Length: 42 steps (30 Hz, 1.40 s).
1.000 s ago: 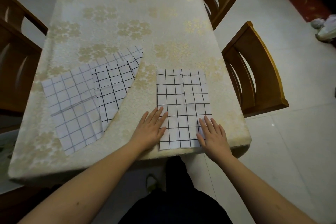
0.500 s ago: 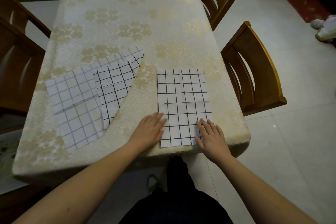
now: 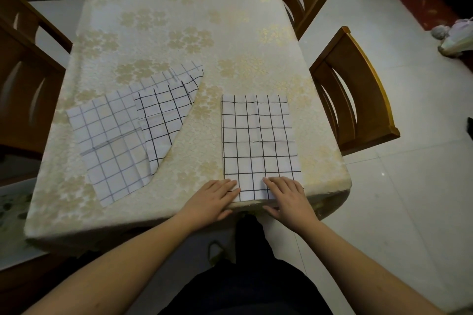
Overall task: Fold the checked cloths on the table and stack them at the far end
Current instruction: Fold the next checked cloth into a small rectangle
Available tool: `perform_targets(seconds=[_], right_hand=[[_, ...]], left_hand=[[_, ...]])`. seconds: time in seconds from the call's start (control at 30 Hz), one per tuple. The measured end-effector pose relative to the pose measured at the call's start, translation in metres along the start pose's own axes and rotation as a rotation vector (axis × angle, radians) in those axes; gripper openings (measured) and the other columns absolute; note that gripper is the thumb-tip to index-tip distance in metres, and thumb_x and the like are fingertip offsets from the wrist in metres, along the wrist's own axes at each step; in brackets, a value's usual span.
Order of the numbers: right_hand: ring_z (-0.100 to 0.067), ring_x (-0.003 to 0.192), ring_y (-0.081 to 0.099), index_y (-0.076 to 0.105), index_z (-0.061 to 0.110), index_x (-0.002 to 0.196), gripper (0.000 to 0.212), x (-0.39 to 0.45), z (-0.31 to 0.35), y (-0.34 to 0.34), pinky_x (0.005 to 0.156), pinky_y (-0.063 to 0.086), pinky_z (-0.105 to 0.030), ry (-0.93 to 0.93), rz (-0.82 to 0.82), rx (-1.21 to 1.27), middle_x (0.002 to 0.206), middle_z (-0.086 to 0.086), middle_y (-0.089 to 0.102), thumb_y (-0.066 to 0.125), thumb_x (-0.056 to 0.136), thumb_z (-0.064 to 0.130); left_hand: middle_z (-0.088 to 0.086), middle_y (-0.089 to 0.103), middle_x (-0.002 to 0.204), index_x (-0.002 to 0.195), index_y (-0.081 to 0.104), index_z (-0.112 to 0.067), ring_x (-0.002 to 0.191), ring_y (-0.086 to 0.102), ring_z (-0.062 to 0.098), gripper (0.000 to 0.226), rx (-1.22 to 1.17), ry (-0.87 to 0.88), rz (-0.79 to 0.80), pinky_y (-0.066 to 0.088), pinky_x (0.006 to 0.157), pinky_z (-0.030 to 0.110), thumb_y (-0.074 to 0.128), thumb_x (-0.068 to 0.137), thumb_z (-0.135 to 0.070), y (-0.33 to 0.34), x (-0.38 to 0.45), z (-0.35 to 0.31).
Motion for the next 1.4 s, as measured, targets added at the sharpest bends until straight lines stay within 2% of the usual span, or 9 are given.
perform_targets(seconds=[0.33,0.47,0.57,0.77,0.9,1.0,1.17,1.3,1.4], right_hand=[[-0.022,0.125,0.048,0.039,0.026,0.144,0.085,-0.008,0.012,0.011,0.108,0.035,-0.04,-0.035,-0.034,-0.088,0.135,0.003,0.052,0.077,0.072,0.047],[-0.022,0.121,0.05,0.045,0.024,0.139,0.074,-0.011,0.011,0.007,0.107,0.036,-0.04,-0.029,-0.093,-0.053,0.131,0.003,0.055,0.075,0.074,0.04],[-0.023,0.112,0.055,0.056,0.021,0.128,0.062,-0.012,0.008,0.001,0.103,0.033,-0.036,-0.028,-0.207,-0.018,0.121,0.001,0.061,0.077,0.071,0.031],[-0.023,0.103,0.061,0.069,0.018,0.108,0.048,-0.019,-0.01,-0.019,0.093,0.042,-0.035,0.053,-0.391,0.059,0.11,0.0,0.067,0.088,0.064,0.016],[-0.024,0.097,0.064,0.073,0.021,0.095,0.036,-0.016,-0.021,-0.031,0.088,0.04,-0.034,0.09,-0.452,0.212,0.103,0.002,0.071,0.088,0.065,0.008],[-0.018,0.108,0.059,0.072,0.025,0.105,0.029,-0.006,-0.028,-0.041,0.096,0.044,-0.039,0.176,-0.415,0.414,0.113,0.006,0.068,0.081,0.078,0.018],[-0.013,0.124,0.048,0.061,0.023,0.128,0.051,0.014,-0.028,-0.048,0.11,0.037,-0.038,0.276,-0.234,0.553,0.133,0.008,0.057,0.079,0.08,0.028],[-0.016,0.124,0.05,0.06,0.022,0.129,0.054,0.032,-0.035,-0.044,0.108,0.04,-0.039,0.339,-0.163,0.646,0.135,0.005,0.056,0.079,0.079,0.027],[-0.014,0.116,0.052,0.063,0.019,0.126,0.041,0.045,-0.041,-0.047,0.101,0.042,-0.032,0.372,-0.161,0.745,0.126,0.005,0.059,0.073,0.086,0.026]], left_hand=[[0.004,0.072,0.102,0.094,0.072,-0.016,0.09,0.067,0.022,0.013,0.034,0.111,-0.41,0.049,0.078,0.033,0.06,0.09,-0.021,0.005,-0.015,-0.014],[0.001,0.071,0.097,0.091,0.072,-0.017,0.087,0.065,0.02,0.021,-0.055,0.064,-0.488,0.047,0.08,0.031,0.053,0.096,-0.023,-0.011,-0.013,-0.011],[0.0,0.069,0.096,0.093,0.07,-0.016,0.089,0.063,0.02,0.013,-0.124,0.004,-0.51,0.044,0.082,0.031,0.058,0.089,-0.02,-0.028,-0.011,-0.003],[0.0,0.07,0.096,0.095,0.072,-0.015,0.09,0.062,0.018,0.019,-0.344,-0.182,-0.581,0.046,0.081,0.032,0.056,0.089,-0.024,-0.056,-0.008,0.018],[0.001,0.073,0.091,0.096,0.075,-0.013,0.085,0.067,0.017,0.024,-0.396,-0.218,-0.603,0.046,0.08,0.025,0.056,0.09,-0.028,-0.076,-0.003,0.029],[-0.001,0.075,0.093,0.101,0.076,-0.015,0.086,0.069,0.015,0.03,-0.424,-0.273,-0.605,0.047,0.081,0.024,0.055,0.091,-0.034,-0.089,0.002,0.036],[-0.001,0.075,0.094,0.1,0.074,-0.013,0.089,0.064,0.008,0.033,-0.586,-0.38,-0.624,0.05,0.079,0.022,0.052,0.089,-0.035,-0.104,0.014,0.046],[-0.01,0.071,0.094,0.099,0.073,-0.016,0.09,0.063,0.002,0.028,-0.658,-0.381,-0.636,0.048,0.081,0.012,0.054,0.09,-0.035,-0.107,0.024,0.049],[-0.018,0.068,0.093,0.098,0.072,-0.018,0.089,0.063,-0.002,0.022,-0.688,-0.403,-0.628,0.049,0.081,0.013,0.058,0.091,-0.033,-0.108,0.036,0.055]])
Point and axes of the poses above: each hand's wrist, its own x-axis towards the middle knuckle, its own y-axis out of the palm, z = x × y, the point moved 2 cm from there along x, towards the middle knuckle
